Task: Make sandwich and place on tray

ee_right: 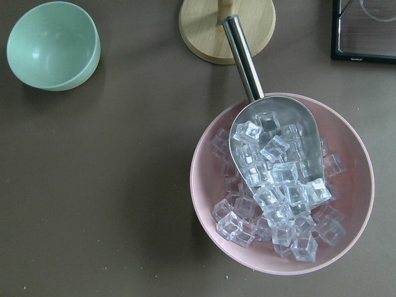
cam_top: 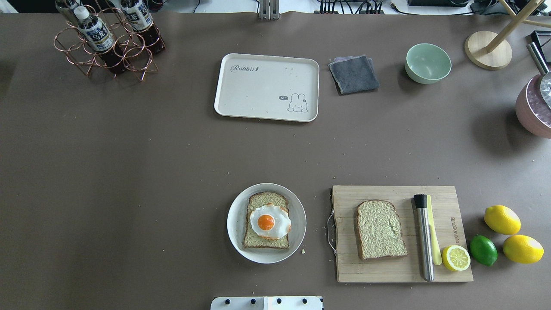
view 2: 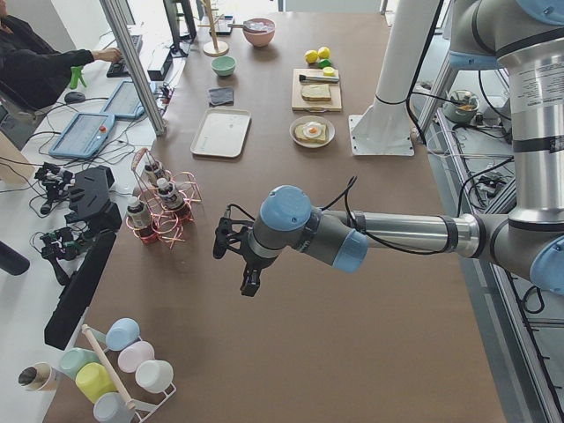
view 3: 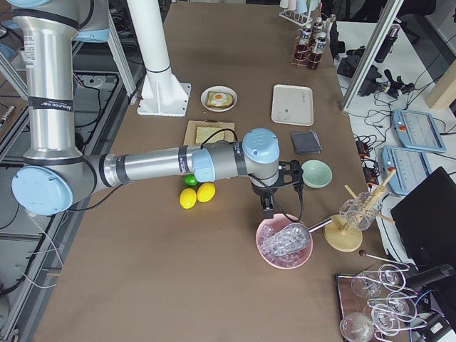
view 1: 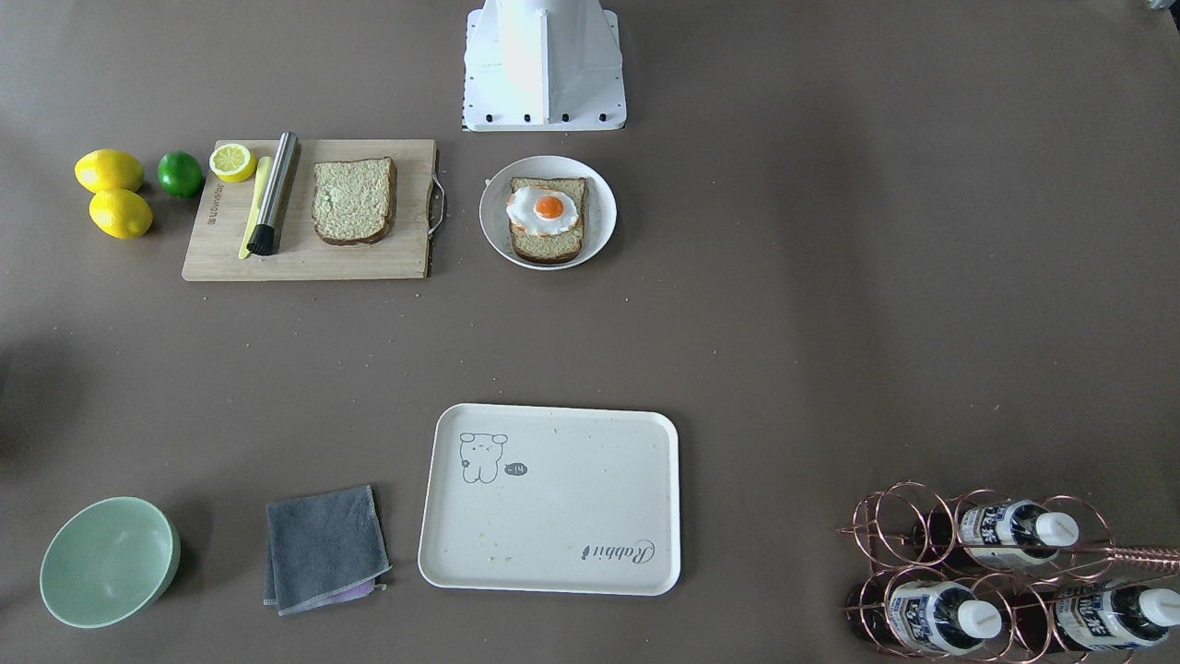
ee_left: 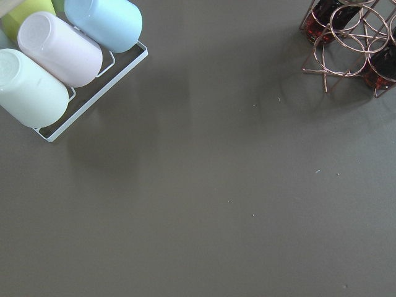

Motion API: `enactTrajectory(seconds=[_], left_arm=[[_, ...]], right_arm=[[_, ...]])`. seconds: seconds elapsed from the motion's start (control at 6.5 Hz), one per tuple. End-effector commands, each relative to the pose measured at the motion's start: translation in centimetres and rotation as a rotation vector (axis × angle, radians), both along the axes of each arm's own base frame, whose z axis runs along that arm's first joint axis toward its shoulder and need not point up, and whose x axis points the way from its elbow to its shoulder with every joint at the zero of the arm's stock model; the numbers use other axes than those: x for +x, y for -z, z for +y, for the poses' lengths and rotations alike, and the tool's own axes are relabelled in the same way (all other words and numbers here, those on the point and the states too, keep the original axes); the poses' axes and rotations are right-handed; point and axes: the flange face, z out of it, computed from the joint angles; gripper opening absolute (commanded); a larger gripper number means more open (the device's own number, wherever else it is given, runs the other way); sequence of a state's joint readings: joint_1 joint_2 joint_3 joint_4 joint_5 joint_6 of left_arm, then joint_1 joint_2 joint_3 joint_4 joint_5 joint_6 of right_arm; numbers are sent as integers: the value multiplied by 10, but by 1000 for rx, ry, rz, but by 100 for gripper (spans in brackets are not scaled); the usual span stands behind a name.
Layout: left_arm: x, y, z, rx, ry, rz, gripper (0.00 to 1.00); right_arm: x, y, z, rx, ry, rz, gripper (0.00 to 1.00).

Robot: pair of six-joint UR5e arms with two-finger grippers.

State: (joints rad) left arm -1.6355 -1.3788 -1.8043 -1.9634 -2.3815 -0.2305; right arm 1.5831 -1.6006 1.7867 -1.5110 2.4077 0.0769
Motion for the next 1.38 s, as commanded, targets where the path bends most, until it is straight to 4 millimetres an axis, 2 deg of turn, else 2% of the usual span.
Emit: enactTrajectory(seconds=[0.0, 0.62, 1.23], left_arm=[[0, 0, 0, 0, -1, 1, 97], [0, 5, -4, 11, -1, 0, 97], [0, 3, -3, 3, 4, 3, 97]], right_arm=[[0, -6, 1, -11, -1, 4, 100], [0, -14, 11, -27, 1, 2, 100], [-2, -7, 9, 6, 5, -2, 100]])
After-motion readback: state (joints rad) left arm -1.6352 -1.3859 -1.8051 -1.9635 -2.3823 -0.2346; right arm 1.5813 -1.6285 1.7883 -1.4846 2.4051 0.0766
